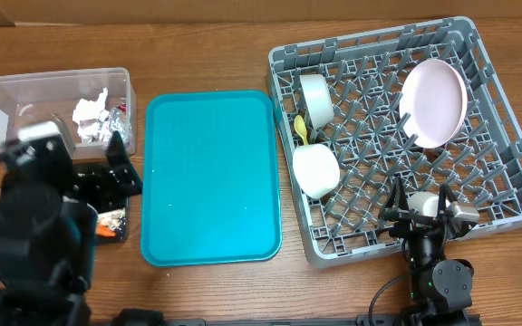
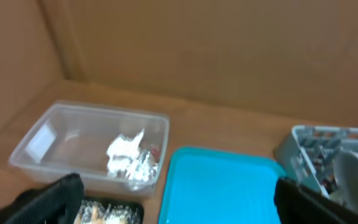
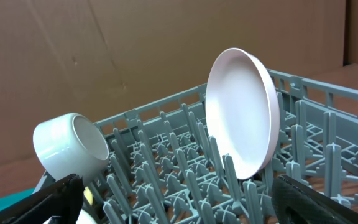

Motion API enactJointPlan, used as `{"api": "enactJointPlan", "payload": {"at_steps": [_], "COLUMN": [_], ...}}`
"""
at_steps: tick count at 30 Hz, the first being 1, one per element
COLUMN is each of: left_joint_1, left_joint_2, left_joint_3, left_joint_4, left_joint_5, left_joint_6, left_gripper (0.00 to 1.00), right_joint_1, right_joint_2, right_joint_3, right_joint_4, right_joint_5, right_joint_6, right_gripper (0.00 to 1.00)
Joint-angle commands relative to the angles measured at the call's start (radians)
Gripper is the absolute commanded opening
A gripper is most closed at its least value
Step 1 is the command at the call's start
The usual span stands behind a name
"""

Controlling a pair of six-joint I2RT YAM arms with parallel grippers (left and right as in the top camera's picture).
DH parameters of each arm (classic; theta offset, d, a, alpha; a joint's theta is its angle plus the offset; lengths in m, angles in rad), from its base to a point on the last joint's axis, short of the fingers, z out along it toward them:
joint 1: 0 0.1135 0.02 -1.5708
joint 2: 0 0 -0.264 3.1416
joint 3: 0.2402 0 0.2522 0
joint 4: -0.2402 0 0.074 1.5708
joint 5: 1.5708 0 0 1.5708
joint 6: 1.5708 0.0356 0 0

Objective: Sort waste into correct bins and load items into the dishwasher rack

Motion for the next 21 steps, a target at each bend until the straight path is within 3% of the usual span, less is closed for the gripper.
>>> {"api": "enactJointPlan", "payload": {"at_steps": [1,10,16,21], "left_joint_1": [0.032,0.073,0.101,0.102], "left_joint_2": [-0.161,-0.572,-0.732,-0.738], "left_joint_3": [-0.216,-0.698,-0.901,-1.027], "left_joint_4": [0.134,0.324,0.365,0.5], "left_joint_5": [0.132,0.166,0.212,0.224], "left_joint_6": [0.139,0.156,0.15,0.15], "left_gripper": [1.0,1.0,1.0,1.0], "right_joint_1": [-0.003,-0.003,-0.003,-0.003], "right_joint_2": [-0.01,-0.01,-0.01,-0.01], "right_joint_3": [-0.01,-0.01,-0.01,-0.01], "right_joint_4": [0.006,0.006,0.006,0.006], "right_joint_5": [0.002,0.003,0.003,0.002], "right_joint_6": [-0.001,0.0,0.0,0.0], "right_gripper": [1.0,1.0,1.0,1.0]}}
